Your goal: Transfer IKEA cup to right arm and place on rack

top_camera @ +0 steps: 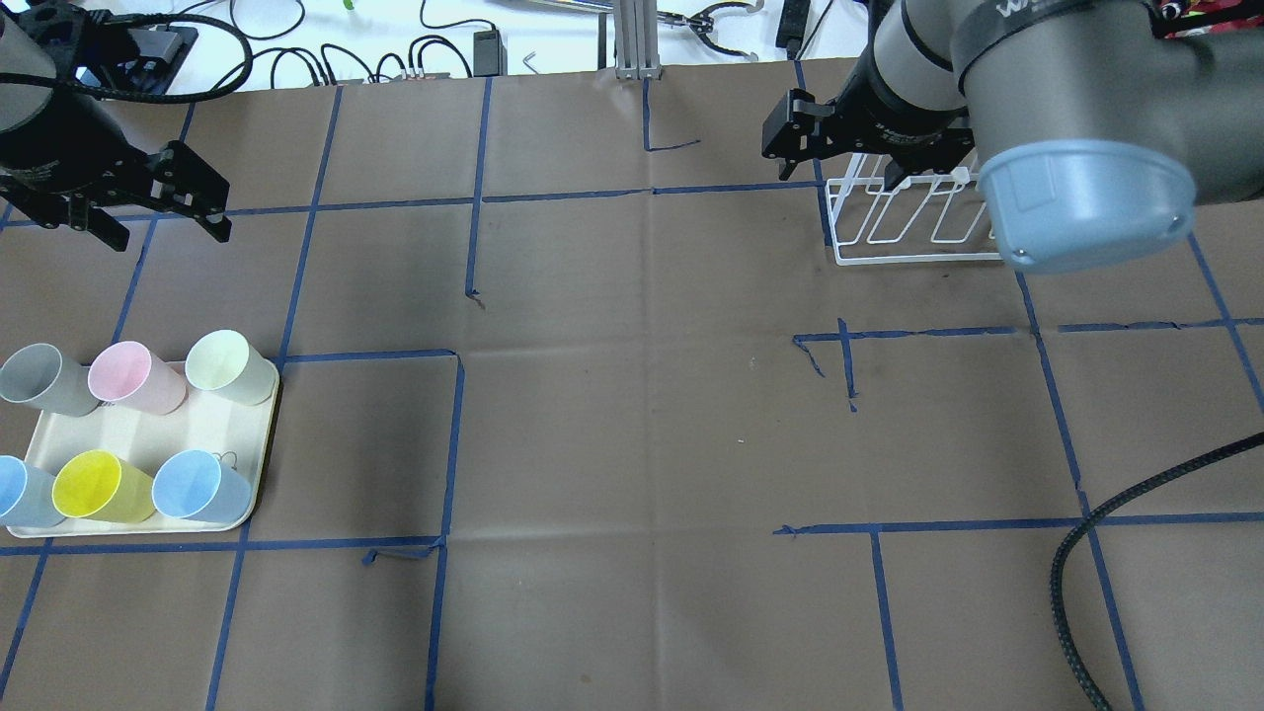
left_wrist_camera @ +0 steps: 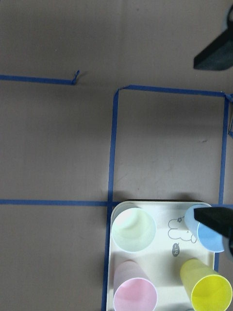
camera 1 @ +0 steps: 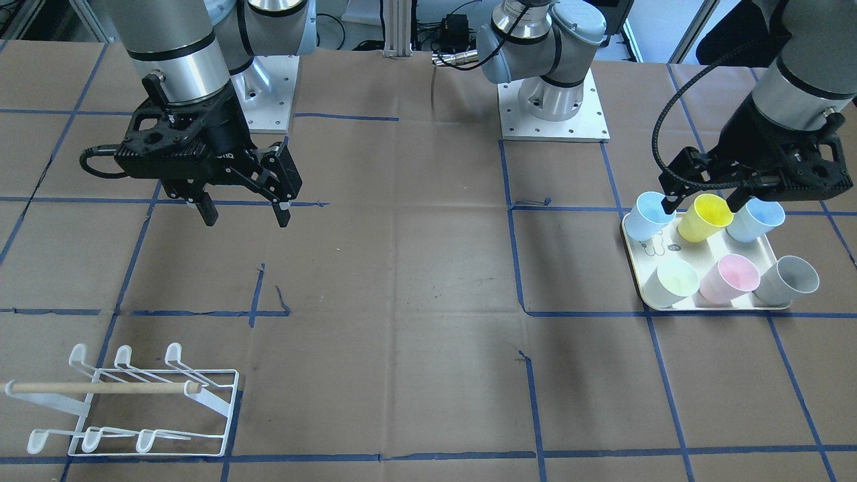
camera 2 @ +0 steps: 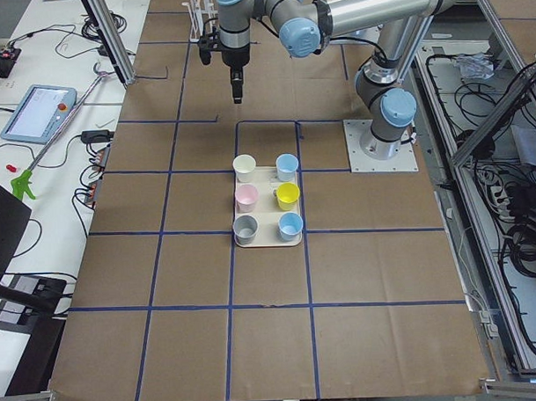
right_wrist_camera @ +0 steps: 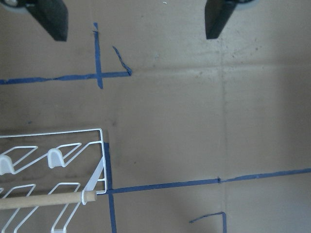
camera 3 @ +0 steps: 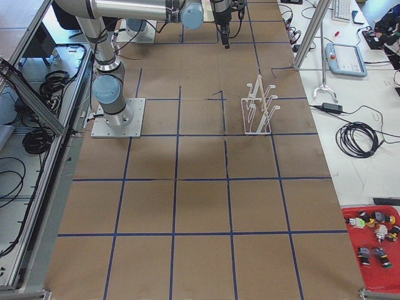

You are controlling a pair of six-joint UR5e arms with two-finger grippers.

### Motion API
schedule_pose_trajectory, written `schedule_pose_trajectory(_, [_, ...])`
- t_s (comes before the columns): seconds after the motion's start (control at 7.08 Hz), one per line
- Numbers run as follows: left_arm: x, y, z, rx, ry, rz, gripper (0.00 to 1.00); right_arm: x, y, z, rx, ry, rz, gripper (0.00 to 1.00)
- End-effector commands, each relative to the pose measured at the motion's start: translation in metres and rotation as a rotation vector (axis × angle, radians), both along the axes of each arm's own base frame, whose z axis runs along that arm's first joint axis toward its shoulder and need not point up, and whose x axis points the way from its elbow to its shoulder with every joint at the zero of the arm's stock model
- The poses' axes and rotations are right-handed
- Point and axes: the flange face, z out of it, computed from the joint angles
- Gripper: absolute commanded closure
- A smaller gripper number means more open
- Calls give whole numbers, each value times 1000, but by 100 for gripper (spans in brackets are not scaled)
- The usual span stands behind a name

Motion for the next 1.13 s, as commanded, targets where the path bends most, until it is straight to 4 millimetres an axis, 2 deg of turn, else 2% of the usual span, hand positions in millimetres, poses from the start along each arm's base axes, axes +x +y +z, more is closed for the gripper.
schedule_pose_trajectory(0.0, [25,-12,-23,-8,-7,-11,0,6,10,-9,-125,-114,-84,0])
schedule_pose_trajectory(0.28, [38,-15,-85,-18,-12,-1,0,13,22,-22,-244,-257,-134,0])
schedule_pose_trajectory(0.42, [41,-8,-111,-11,-12,-16,0,15,28,-36,-259,-286,-131,0])
schedule_pose_trajectory(0.56, [50,3,-135,9,-2,-10,0,21,46,-53,-344,-415,-153,0])
schedule_pose_trajectory(0.71, [53,17,-159,53,24,7,0,26,55,-59,-340,-533,-204,0])
schedule_pose_trajectory(0.85, [55,23,-169,67,31,13,0,28,61,-63,-320,-639,-307,0])
schedule_pose_trajectory(0.99, [54,24,-174,68,35,13,0,32,66,-62,-307,-716,-329,0])
